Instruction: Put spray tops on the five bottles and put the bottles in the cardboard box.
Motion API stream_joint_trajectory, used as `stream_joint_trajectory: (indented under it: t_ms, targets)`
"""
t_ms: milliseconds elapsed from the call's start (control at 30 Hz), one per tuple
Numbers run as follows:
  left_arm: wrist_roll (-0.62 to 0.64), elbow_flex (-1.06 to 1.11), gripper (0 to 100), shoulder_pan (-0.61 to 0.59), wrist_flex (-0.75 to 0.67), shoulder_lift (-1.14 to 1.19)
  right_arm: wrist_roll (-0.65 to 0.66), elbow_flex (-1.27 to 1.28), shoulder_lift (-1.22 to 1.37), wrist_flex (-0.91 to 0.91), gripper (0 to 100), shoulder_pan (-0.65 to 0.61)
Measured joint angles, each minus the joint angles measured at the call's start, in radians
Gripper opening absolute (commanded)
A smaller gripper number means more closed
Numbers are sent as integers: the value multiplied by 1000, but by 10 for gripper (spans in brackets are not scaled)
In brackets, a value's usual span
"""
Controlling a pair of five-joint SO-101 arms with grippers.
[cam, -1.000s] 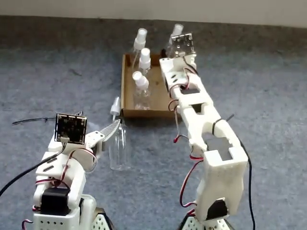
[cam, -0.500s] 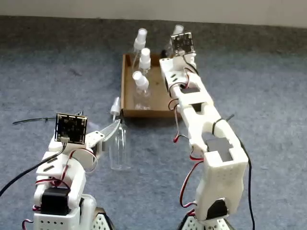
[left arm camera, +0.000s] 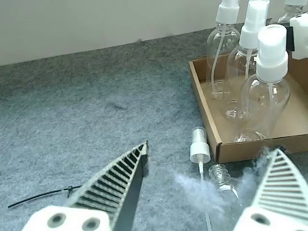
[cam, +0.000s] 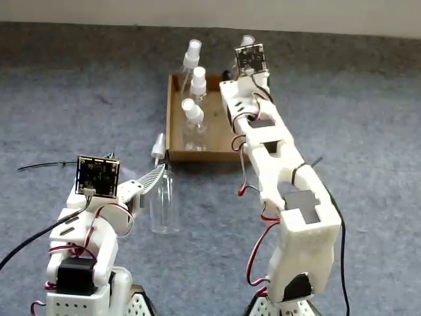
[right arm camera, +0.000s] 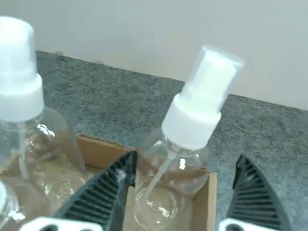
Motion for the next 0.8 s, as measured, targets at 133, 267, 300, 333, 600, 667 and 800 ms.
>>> stream_joint_trajectory:
  t_ms: [133, 267, 300, 333, 600, 667, 800]
  targets:
    - [0, 0, 347, 0, 0, 0, 0, 0, 0, 21, 261, 0]
    - [0, 0, 347, 0, 0, 0, 0, -25, 0, 34, 261, 2]
    - [0, 6, 347, 0, 0, -2, 0, -35, 0, 35, 261, 2]
    - [0, 14, 347, 0, -3, -5, 0, -43, 0, 37, 262, 2]
    - [0, 20, 347, 0, -25, 0, -48, -97, 0, 130, 407, -2]
    - [0, 20, 347, 0, -25, 0, -54, -114, 0, 160, 407, -6]
    - [0, 20, 347, 0, -25, 0, -55, -166, 0, 219, 407, -8]
